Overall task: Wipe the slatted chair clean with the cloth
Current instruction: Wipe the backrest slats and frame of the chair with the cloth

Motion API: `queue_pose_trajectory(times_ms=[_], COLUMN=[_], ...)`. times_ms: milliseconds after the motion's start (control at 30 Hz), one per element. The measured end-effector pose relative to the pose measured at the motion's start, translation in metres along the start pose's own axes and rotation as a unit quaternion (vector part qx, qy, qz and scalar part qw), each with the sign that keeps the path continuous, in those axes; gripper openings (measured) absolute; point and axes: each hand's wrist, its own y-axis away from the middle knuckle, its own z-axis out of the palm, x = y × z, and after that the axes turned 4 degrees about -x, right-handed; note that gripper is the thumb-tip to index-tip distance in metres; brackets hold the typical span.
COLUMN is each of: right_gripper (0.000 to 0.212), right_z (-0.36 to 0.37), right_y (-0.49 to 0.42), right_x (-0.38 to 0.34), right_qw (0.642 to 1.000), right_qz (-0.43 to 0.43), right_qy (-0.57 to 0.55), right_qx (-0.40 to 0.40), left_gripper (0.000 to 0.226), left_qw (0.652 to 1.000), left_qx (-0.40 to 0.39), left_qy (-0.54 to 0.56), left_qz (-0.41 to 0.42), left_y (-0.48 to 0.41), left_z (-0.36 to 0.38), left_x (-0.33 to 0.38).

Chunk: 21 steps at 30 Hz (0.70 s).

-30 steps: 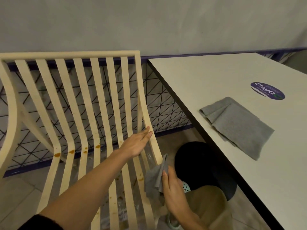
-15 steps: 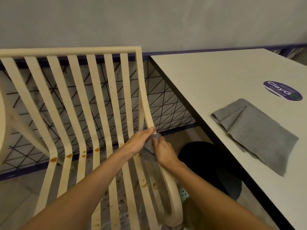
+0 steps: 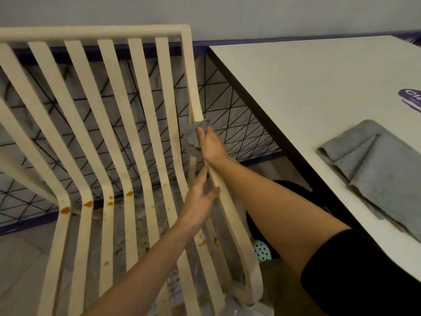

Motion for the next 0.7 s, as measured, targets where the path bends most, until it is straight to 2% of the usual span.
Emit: queue_pose_trajectory(times_ms=[67, 333, 700], right_gripper=[0.047, 0.045, 0.043], right_z=[0.001, -0.012, -0.021], right_y=[0.004, 0.061, 0.157], right_x=[0.007, 0.045, 0.079], right_qw=[0.999, 0.992, 0.990], right_qz=[-0.005, -0.009, -0.012], right_qy=[-0.027, -0.073, -0.084], right_qx=[-0.016, -0.102, -0.116], left_gripper=[0.067, 0.065, 0.057], left_qw=[1.000, 0.998, 0.997], left_qx=[-0.018, 0.020, 0.001], left_qy=[0.023, 0.015, -0.006], left_qz=[-0.012, -0.052, -0.076], left_y=[0.014, 0.048, 0.112], left_z=[0.013, 0.033, 0.059], left_x=[-0.008, -0.011, -0.014])
